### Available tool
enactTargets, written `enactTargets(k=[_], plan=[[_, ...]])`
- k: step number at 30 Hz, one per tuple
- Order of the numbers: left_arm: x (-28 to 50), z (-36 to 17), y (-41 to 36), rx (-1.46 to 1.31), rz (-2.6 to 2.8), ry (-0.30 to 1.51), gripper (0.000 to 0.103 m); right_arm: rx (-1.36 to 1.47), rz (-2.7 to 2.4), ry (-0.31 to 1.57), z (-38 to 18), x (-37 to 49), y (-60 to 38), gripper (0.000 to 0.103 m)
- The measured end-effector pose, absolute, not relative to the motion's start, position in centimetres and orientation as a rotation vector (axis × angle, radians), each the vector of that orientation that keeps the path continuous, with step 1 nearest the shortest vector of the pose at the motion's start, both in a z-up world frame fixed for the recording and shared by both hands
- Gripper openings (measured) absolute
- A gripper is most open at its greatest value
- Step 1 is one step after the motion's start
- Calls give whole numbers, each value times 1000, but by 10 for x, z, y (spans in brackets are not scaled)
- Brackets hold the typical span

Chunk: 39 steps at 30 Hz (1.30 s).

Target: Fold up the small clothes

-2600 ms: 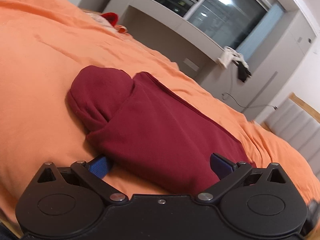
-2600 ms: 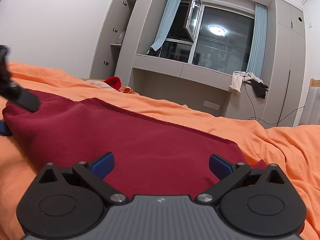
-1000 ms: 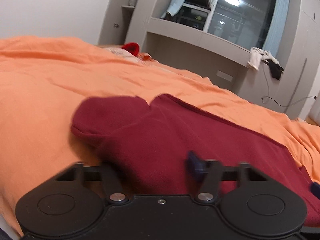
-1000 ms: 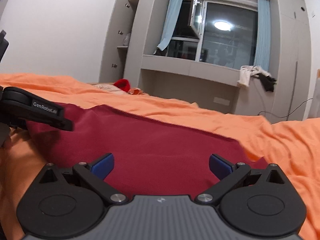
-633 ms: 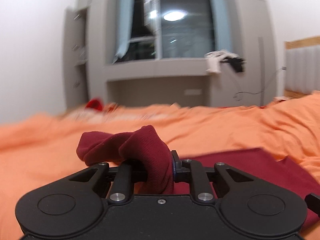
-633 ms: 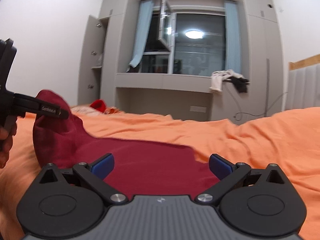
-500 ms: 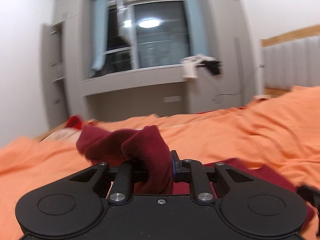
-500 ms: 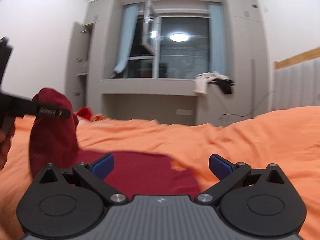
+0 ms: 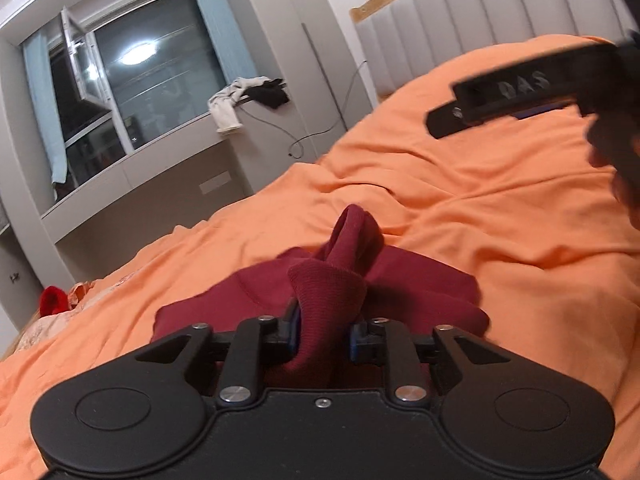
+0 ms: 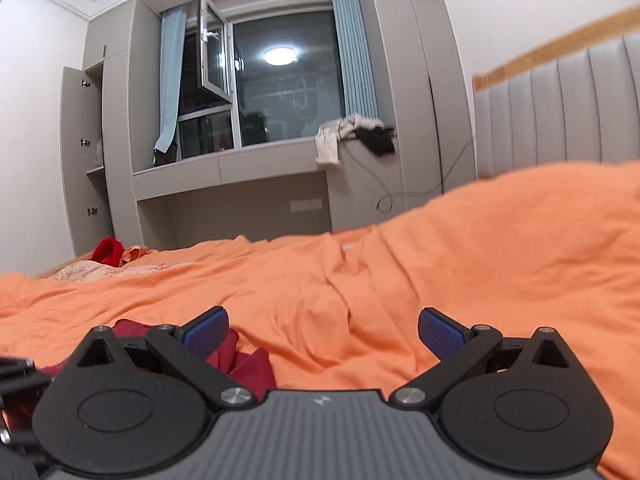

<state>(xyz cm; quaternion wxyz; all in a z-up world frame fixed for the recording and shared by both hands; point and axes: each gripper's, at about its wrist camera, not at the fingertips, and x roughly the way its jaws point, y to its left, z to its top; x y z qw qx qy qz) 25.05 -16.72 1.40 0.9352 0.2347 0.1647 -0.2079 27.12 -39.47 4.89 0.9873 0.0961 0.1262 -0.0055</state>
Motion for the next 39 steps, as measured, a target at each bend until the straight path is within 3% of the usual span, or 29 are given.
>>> enactTargets(k=[1,3,6,12,17,19,21,28,31,34,36,39], plan=[[250,13,-164,471,-451,340,40,213,1,263,48,275,-397,103],[243,15,-158,449,-505,331,67,261,30,288,45,283,-402,103],[233,17,-152,436,-544,285,82,347,99,327,38,296,-408,103],[230,18,-138,405,-545,221,87,450,210,356,27,315,-408,103],[229,16,-118,353,-538,212,87,355,285,344,27,339,-381,102],[232,17,-110,344,-525,210,87,274,325,349,28,350,-365,100],[236,16,-103,338,-512,216,88,204,371,379,26,366,-351,90],[247,10,-82,339,-494,266,85,127,425,498,14,405,-318,67],[250,8,-77,335,-494,278,75,150,403,558,4,413,-316,59],[251,6,-77,345,-491,287,60,179,400,601,-6,414,-318,43],[252,5,-79,362,-488,291,46,188,402,599,-6,411,-319,22],[251,3,-82,379,-484,291,37,167,388,558,0,402,-320,10]])
